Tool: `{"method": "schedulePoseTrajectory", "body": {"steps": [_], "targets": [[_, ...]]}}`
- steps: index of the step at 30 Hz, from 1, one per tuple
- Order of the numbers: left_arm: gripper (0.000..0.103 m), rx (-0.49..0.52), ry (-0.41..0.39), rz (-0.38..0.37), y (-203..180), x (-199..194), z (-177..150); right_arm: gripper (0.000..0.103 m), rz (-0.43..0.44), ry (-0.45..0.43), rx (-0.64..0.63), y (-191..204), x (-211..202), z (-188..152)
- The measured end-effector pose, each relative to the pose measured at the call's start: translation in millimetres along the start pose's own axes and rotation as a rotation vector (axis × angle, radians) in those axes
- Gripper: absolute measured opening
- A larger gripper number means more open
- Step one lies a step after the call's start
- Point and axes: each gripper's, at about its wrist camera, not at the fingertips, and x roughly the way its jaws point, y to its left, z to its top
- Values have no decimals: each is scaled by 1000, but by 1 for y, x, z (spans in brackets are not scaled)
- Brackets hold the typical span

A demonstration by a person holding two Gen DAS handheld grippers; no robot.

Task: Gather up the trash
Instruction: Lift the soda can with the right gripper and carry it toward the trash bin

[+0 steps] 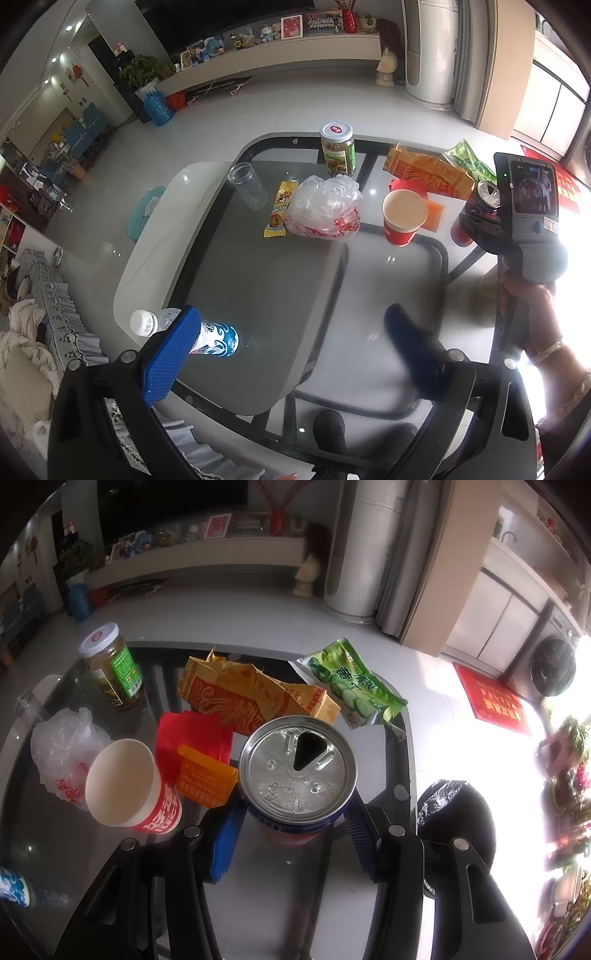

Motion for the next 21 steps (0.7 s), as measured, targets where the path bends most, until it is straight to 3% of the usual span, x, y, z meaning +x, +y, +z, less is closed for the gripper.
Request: {"method": "schedulePoseTrajectory", "body": {"steps": [21], "targets": [[97, 14, -20, -10, 0, -7, 1, 51, 1, -30, 2, -6, -23, 3]]}}
